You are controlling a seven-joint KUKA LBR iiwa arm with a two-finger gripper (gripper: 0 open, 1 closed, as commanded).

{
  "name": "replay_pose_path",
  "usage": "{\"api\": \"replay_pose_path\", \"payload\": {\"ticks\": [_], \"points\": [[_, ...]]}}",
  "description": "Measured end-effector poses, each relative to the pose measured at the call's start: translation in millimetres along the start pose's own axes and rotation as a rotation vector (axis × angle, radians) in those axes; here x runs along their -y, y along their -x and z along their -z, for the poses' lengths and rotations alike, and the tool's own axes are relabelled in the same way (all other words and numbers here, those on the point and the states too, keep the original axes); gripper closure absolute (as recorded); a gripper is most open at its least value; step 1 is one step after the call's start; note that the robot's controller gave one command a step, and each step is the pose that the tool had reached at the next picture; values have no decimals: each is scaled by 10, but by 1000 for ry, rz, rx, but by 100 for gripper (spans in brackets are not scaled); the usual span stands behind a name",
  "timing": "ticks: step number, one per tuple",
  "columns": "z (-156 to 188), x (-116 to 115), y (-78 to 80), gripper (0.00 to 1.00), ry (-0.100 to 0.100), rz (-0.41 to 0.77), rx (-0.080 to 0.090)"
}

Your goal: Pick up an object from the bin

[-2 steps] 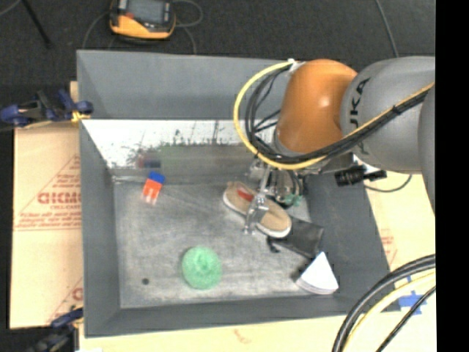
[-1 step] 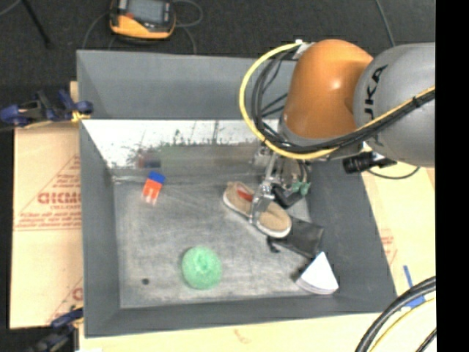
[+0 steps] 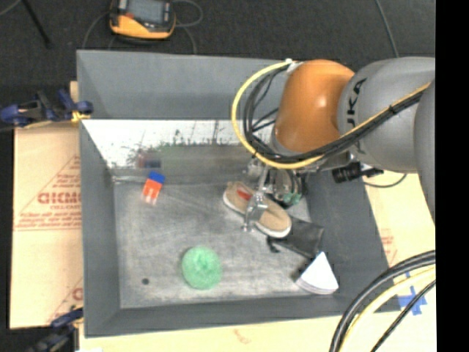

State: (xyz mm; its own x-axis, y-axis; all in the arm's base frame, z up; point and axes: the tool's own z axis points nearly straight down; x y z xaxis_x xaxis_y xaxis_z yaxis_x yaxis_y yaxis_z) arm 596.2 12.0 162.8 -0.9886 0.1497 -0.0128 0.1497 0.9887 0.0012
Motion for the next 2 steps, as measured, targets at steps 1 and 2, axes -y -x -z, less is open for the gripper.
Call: {"api": "replay_pose_path", "payload": {"ticks": [1,2], "points": [[-835,359,210,100,9,-97,15],[-836,359,209,100,9,-97,15]]}}
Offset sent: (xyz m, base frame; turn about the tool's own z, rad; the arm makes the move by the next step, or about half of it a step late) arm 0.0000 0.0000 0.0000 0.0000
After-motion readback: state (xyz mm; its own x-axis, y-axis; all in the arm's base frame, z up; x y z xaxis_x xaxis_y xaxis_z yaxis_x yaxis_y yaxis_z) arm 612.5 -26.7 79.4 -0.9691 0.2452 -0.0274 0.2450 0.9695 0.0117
